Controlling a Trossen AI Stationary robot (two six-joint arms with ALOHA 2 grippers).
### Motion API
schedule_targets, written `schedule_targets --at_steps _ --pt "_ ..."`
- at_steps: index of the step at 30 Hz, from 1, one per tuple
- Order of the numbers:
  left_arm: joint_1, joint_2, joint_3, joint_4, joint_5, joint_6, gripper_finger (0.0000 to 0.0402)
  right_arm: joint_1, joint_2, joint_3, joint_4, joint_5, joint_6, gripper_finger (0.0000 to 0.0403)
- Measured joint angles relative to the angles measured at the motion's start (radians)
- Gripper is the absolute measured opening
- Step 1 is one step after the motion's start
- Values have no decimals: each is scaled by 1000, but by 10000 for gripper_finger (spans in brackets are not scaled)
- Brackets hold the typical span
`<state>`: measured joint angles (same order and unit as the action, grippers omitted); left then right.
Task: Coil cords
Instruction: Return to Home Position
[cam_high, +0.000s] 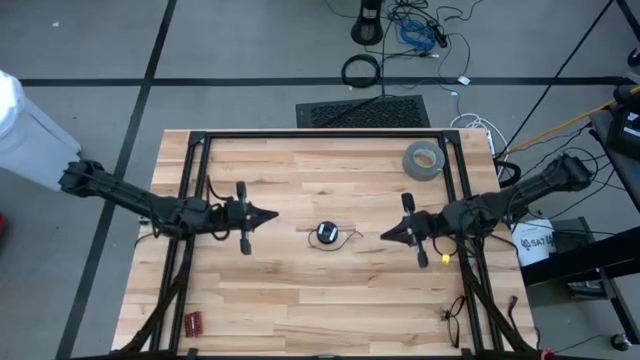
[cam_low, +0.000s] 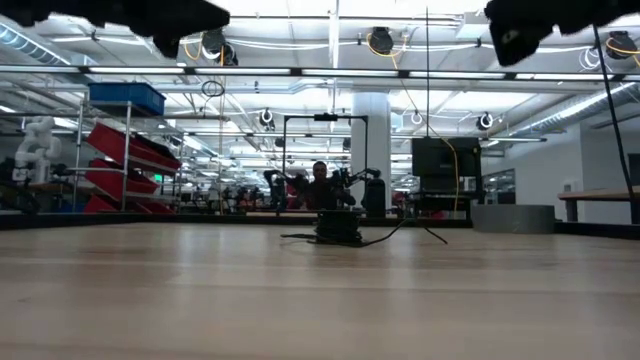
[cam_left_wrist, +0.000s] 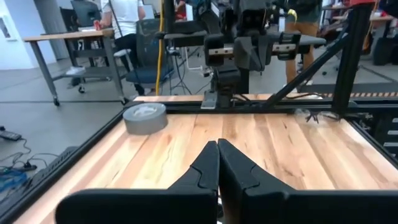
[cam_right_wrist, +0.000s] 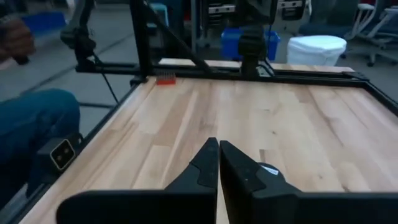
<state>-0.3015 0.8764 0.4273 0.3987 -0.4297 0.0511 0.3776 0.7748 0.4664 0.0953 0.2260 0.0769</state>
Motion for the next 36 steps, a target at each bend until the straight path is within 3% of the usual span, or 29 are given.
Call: schedule_targets --at_steps 9,15,22,26,31,36 --pt "60 -110 -128 43 69 -70 0 -139 -70 -233 281 -178 50 0" --pt "59 -118 -172 41 79 -124 0 -211 -71 -271 298 -251 39 0" --pt "60 -118 -175 11 70 -124 0 -277 -72 -312 307 -220 3 0" --pt "59 -119 -202 -4 51 -125 0 -303 -89 -376 419 -225 17 0" --pt "59 -133 -306 157 49 -125 0 -312 -129 -453 525 -236 36 0" --pt "59 -150 -403 285 63 -151 0 -312 -166 -452 516 -257 45 0"
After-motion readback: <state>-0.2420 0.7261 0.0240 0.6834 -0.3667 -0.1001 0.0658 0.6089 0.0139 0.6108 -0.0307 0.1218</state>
